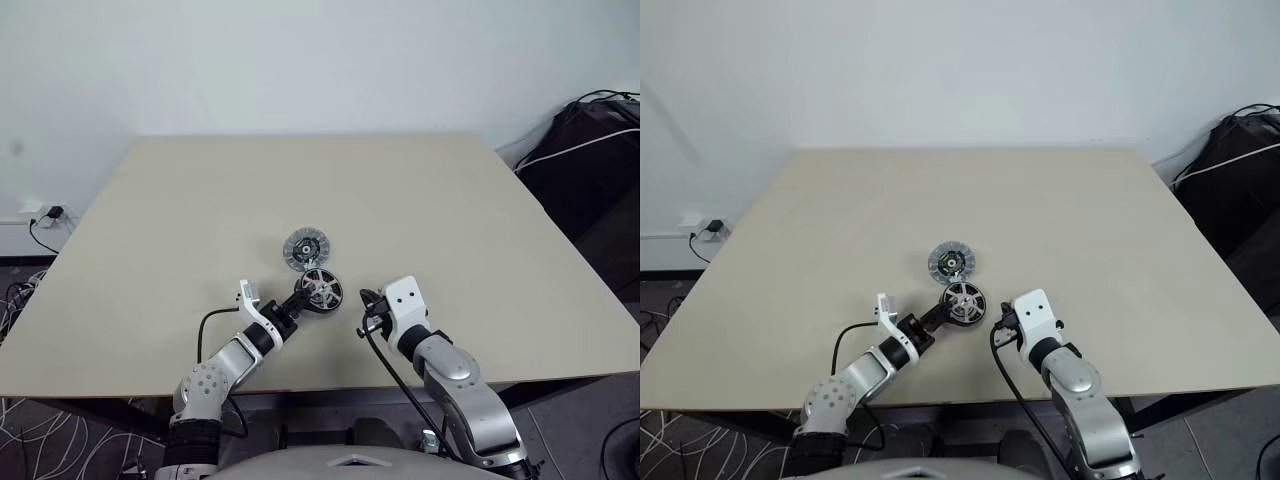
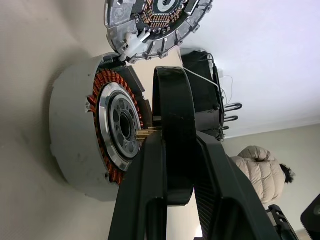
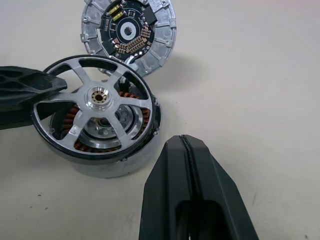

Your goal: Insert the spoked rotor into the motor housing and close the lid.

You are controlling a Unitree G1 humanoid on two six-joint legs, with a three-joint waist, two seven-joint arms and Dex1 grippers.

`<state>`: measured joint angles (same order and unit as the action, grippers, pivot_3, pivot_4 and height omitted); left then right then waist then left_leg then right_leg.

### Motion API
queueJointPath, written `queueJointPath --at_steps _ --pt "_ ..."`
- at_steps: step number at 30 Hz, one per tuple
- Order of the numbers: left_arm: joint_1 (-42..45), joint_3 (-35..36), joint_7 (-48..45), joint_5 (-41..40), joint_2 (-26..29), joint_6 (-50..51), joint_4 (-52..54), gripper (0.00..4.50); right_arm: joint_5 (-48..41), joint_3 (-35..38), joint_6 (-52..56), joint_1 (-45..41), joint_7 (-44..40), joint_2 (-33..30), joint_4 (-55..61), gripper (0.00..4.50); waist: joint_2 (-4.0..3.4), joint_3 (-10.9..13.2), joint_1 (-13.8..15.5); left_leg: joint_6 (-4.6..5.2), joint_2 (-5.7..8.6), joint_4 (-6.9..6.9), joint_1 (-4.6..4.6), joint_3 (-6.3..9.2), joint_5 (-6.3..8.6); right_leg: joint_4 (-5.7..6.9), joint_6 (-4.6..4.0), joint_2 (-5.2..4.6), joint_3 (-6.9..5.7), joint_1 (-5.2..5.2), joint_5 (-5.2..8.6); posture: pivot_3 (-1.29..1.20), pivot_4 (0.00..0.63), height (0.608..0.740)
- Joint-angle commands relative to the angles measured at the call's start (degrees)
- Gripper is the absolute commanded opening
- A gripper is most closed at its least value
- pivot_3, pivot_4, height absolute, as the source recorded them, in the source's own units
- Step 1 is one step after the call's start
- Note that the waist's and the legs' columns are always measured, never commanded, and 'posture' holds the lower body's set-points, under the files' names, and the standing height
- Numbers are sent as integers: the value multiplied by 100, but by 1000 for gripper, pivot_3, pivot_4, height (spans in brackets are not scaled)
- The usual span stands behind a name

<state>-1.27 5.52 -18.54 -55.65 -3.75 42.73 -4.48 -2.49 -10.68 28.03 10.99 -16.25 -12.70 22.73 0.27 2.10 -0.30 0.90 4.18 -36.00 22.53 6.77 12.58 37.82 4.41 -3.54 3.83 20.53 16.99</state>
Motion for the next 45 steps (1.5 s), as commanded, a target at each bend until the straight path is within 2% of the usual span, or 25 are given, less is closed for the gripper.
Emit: queueJointPath --at_steps 1,2,14,15,21,24,28,31,33,37,42,45 --pt "136 -29 -71 73 -249 -76 -55 428 -21 41 -35 -37 20 -10 299 0 0 0 2 0 0 0 0 0 0 0 0 0 0 0 0 0 0 740" --pt "151 -24 -78 95 -255 -79 -81 428 -21 43 -34 -39 23 -12 300 0 0 0 2 0 0 0 0 0 0 0 0 0 0 0 0 0 0 740" --pt "8 219 -74 -22 -114 -136 378 4363 -16 29 -33 -47 40 1 289 0 -2 -2 -10 0 -2 0 -2 1 -9 1 6 0 1 -1 10 0 0 740" --pt "-31 242 -69 -49 -93 -129 480 4463 -15 24 -38 -50 37 1 281 0 -2 -2 -22 0 -2 -1 -2 0 -10 1 8 0 2 -1 10 0 0 740" --pt "-243 353 -126 -78 36 -138 1037 4463 -26 -17 -49 -117 0 16 216 0 1 1 -13 -1 -3 0 1 1 -12 -1 5 0 5 3 8 0 0 740" --pt "-326 184 -342 284 167 -386 1221 4463 -32 -45 -50 -163 -26 18 183 0 3 2 13 -1 0 0 3 0 -11 -3 -1 -2 5 2 5 0 0 740" --pt "-532 -383 -778 1376 466 -1349 1414 4463 -44 -74 -55 -215 -49 25 141 0 1 3 19 -1 0 2 2 -3 -11 -5 -23 -1 6 3 -6 0 0 740" --pt "-852 -850 -1038 2667 775 -2790 1301 4463 -37 -148 -65 -312 -66 69 -6 0 -3 2 4 -1 0 4 1 -4 -11 -5 -30 -1 7 3 -4 0 0 740" --pt "-1011 -1005 -1135 3200 888 -3556 1140 4463 -23 -192 -81 -362 -84 79 -94 0 -3 2 2 -2 -2 9 0 -7 -11 -5 -35 -2 9 4 -2 0 0 740" --pt "-1317 -1085 -1227 3808 1262 -4212 886 3601 -10 -343 -91 -672 -155 195 -499 0 -10 4 14 -1 -3 10 0 -5 -11 -5 -38 -11 8 7 0 0 0 740" --pt "-1548 -1122 -1207 4420 1501 -5118 692 1934 128 -653 -65 -1217 -213 325 -1093 0 -19 11 3 -1 -4 11 2 -4 -11 -4 -26 -18 7 8 7 0 0 740" --pt "-1736 -1156 -1348 4411 1562 -5373 731 976 149 -745 -8 -1576 -203 480 -1435 0 -22 13 1 -1 -4 15 3 -2 -11 -3 -38 -15 5 12 0 0 0 740"
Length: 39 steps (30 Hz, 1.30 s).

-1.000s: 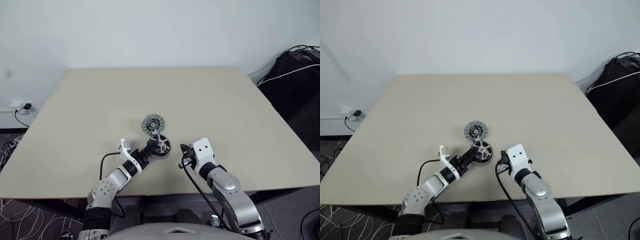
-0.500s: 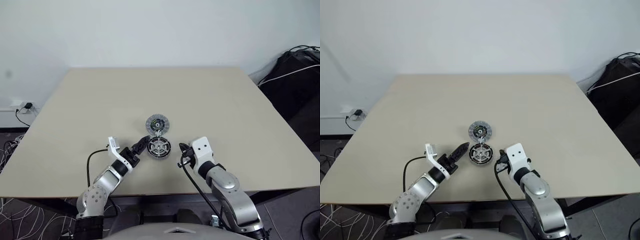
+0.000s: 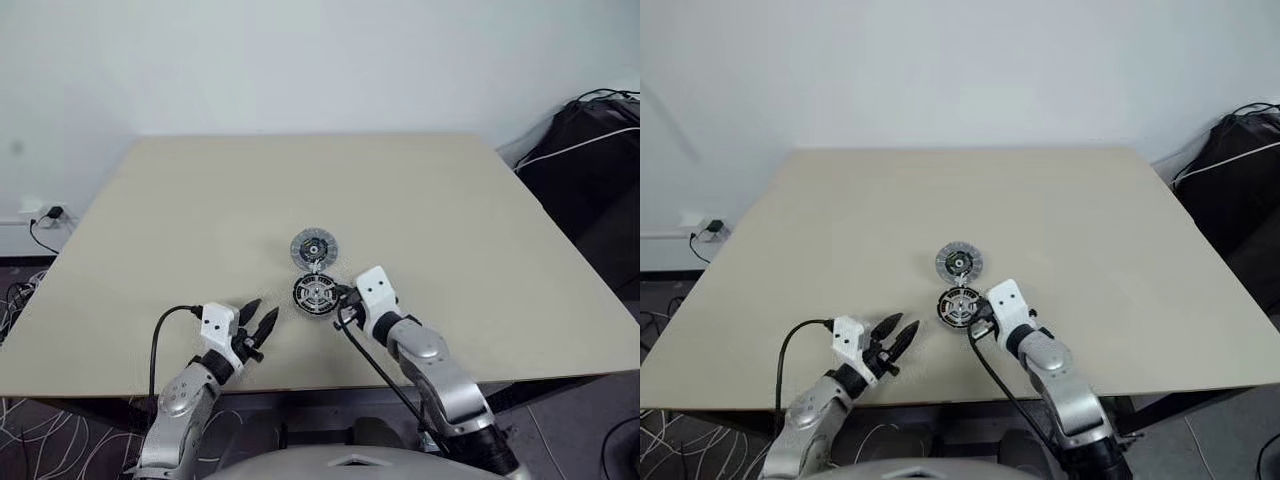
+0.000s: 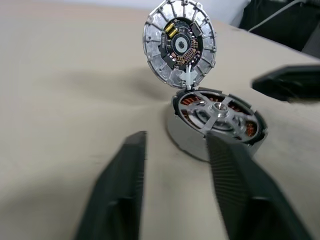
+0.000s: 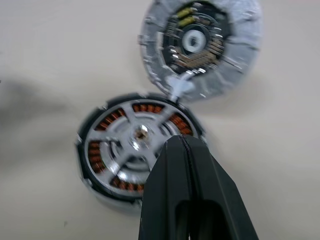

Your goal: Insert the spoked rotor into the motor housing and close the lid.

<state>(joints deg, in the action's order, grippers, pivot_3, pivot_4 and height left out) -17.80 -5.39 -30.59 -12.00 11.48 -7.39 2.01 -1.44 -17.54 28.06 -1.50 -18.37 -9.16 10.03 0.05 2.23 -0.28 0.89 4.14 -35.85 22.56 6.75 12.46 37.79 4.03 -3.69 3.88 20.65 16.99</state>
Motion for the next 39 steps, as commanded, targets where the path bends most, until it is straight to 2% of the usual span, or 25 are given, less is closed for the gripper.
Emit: queueJointPath --at_steps 1,3,14,19,22,26,30,34,39 --pt "-143 -90 -159 72 56 -415 109 632 65 -89 -22 -439 -7 165 -282 0 -1 0 -7 0 0 1 0 0 0 0 -1 6 0 0 0 0 0 740" --pt "-241 -144 -173 112 73 -434 144 13 94 -145 -68 -633 -45 226 -503 0 0 0 -18 1 2 2 0 -1 0 0 -1 9 0 0 -1 0 0 740" --pt "-379 -206 26 31 -53 -325 275 13 279 -300 -238 -999 -262 236 -1512 0 -13 -3 -39 2 3 0 -2 1 0 5 18 15 -3 0 -11 0 0 740" --pt "-324 -215 39 -14 -73 -298 224 13 345 -329 -268 -963 -455 46 -1310 0 -29 -22 -35 2 3 0 -4 1 0 6 20 16 -3 -3 -12 0 0 740" --pt "-264 -245 18 -7 -95 -308 165 13 322 -349 -277 -1061 -775 -210 -873 0 -33 -20 -31 2 3 -5 -4 2 -1 6 21 15 -4 -5 -11 0 0 740" --pt "-161 -278 -31 -3 -123 -299 63 13 507 -722 -373 -1328 -1774 -1172 -181 0 -39 -15 -32 4 4 -9 -2 0 -1 4 28 15 -3 -4 -7 0 0 740" --pt "-86 -308 -71 -17 -140 -276 -15 0 657 -966 -441 -1606 -2478 -1859 23 795 -34 -17 -33 4 2 -9 -2 2 -1 5 42 15 -6 -5 -1 0 0 740" --pt "-56 -355 -31 0 -185 -216 33 0 989 -1343 -639 -1910 -3095 -2372 -46 2084 -29 -14 -24 4 4 -9 -2 2 -1 3 46 12 -7 -7 -6 0 0 740" --pt "-125 -380 31 -11 -247 -108 186 0 1299 -1737 -864 -2356 -3788 -2605 -322 2084 -25 -12 -26 5 4 -11 -2 2 -1 3 46 10 -7 -7 -6 0 0 740"
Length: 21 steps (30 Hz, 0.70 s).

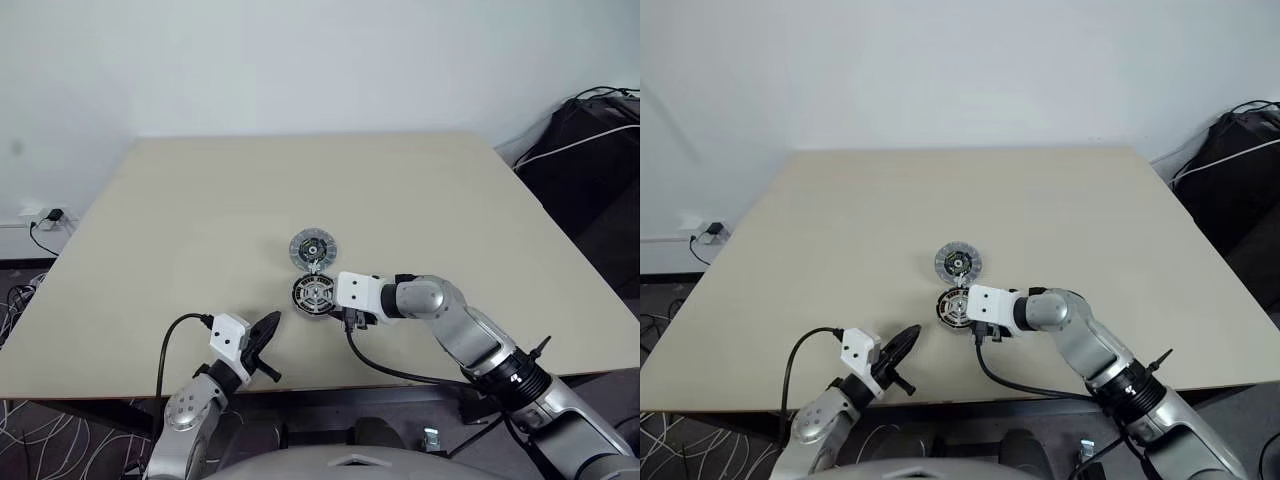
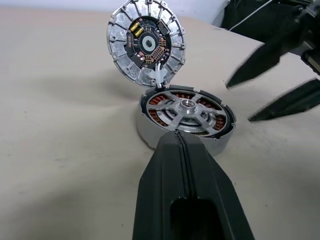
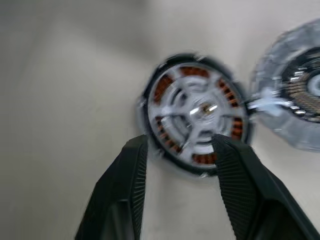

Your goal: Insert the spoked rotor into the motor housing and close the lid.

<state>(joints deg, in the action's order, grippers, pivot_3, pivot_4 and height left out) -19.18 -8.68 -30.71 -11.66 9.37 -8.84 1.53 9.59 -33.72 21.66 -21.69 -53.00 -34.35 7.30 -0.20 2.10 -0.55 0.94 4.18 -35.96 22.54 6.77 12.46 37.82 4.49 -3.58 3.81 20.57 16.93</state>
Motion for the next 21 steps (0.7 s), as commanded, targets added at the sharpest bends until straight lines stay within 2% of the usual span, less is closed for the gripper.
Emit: queueJointPath --at_steps 1,11,21 --pt "-1 -53 55 -49 -47 57 260 0 234 -167 -268 -405 -407 -82 -119 2084 0 0 0 0 0 0 0 1 0 0 1 0 0 0 0 0 0 740" --pt "-166 -89 289 -87 -104 294 660 0 628 -542 -811 -865 -834 261 -931 2084 4 1 13 0 0 0 0 2 0 0 -13 0 -2 0 -14 0 0 740" --pt "-232 -144 391 -117 -171 415 837 0 841 -550 -1048 -1074 -930 571 -1528 2084 3 0 11 0 0 -1 0 2 0 2 -11 3 -2 0 -16 0 0 740"
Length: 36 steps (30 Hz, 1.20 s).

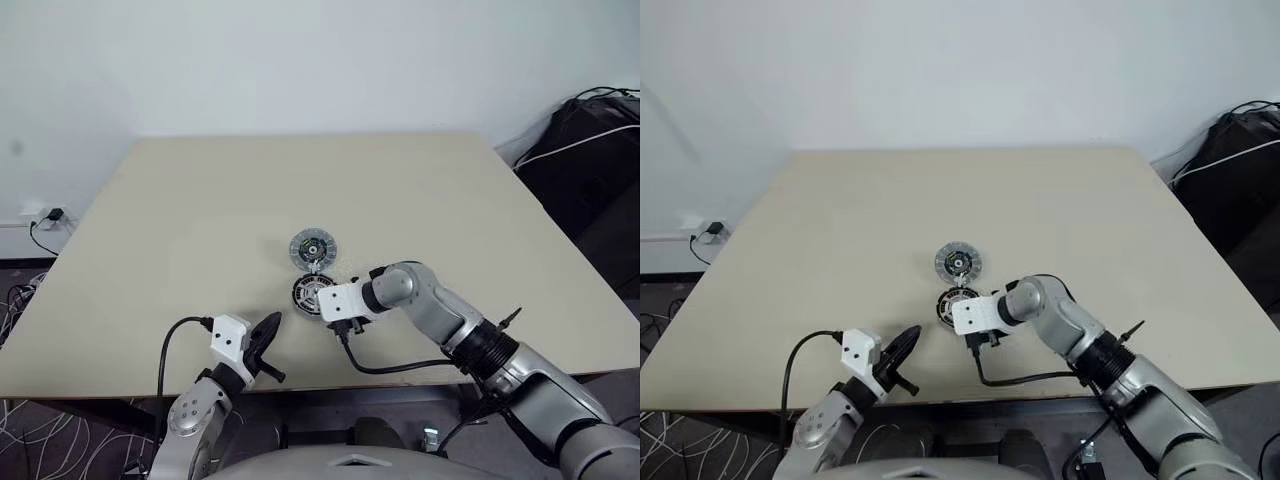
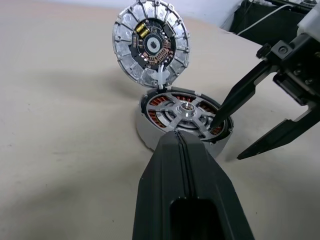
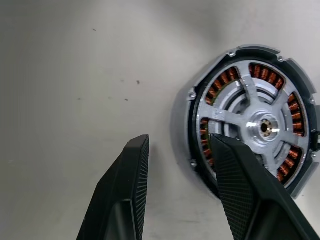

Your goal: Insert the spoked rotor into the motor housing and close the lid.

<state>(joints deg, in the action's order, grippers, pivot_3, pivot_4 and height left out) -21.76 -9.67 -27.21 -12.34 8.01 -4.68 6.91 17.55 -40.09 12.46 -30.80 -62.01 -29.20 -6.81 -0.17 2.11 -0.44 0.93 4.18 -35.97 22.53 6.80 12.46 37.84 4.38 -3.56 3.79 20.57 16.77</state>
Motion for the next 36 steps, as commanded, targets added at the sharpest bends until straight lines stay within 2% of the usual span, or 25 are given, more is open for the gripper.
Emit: queueJointPath --at_steps 1,7,8,13,17,21,26,31,36 --pt "26 -52 48 -47 -43 10 310 0 63 100 -147 -179 -25 76 -171 2084 0 0 -3 0 0 0 -1 0 0 0 0 0 0 0 0 0 0 740" --pt "31 -57 79 -81 -39 75 373 0 62 180 -176 -163 -48 87 -192 208 0 -2 -8 0 0 -1 -3 1 0 2 1 1 -1 -2 -1 0 0 740" --pt "36 -54 82 -88 -33 86 379 0 61 196 -177 -147 -45 82 -180 91 -1 -2 -11 -1 0 -1 -3 1 -1 4 1 1 0 -1 -1 0 0 740" --pt "82 -37 72 -108 -11 132 371 0 -123 411 -46 18 -37 64 52 90 -1 -2 -4 -2 0 -2 -3 1 -1 5 1 1 0 -2 -1 0 0 740" --pt "115 -36 45 -106 -11 126 311 0 -527 875 459 299 -68 17 646 90 0 -1 28 -1 2 -2 0 1 -1 4 1 -1 0 0 -1 0 0 740" --pt "136 -26 5 -105 -9 72 194 0 -1131 1505 1773 796 -14 21 1699 90 1 1 66 1 2 0 12 2 1 1 1 -3 1 9 -1 0 0 740" --pt "153 -4 -57 -112 -22 39 58 0 -1452 1814 3456 1301 303 -45 2816 90 2 1 118 0 2 -1 14 3 2 1 -1 -5 1 11 1 0 0 740" --pt "185 -9 -134 -123 -23 57 -43 0 -1872 1952 4969 1421 860 361 3397 90 2 2 120 0 1 -1 14 2 2 3 -14 -8 3 12 10 0 0 740" --pt "204 -27 -168 -123 -32 78 -81 0 -2109 2109 6076 1310 1774 1240 3298 90 2 2 118 -1 1 1 15 2 2 4 -11 -6 2 15 7 0 0 740"
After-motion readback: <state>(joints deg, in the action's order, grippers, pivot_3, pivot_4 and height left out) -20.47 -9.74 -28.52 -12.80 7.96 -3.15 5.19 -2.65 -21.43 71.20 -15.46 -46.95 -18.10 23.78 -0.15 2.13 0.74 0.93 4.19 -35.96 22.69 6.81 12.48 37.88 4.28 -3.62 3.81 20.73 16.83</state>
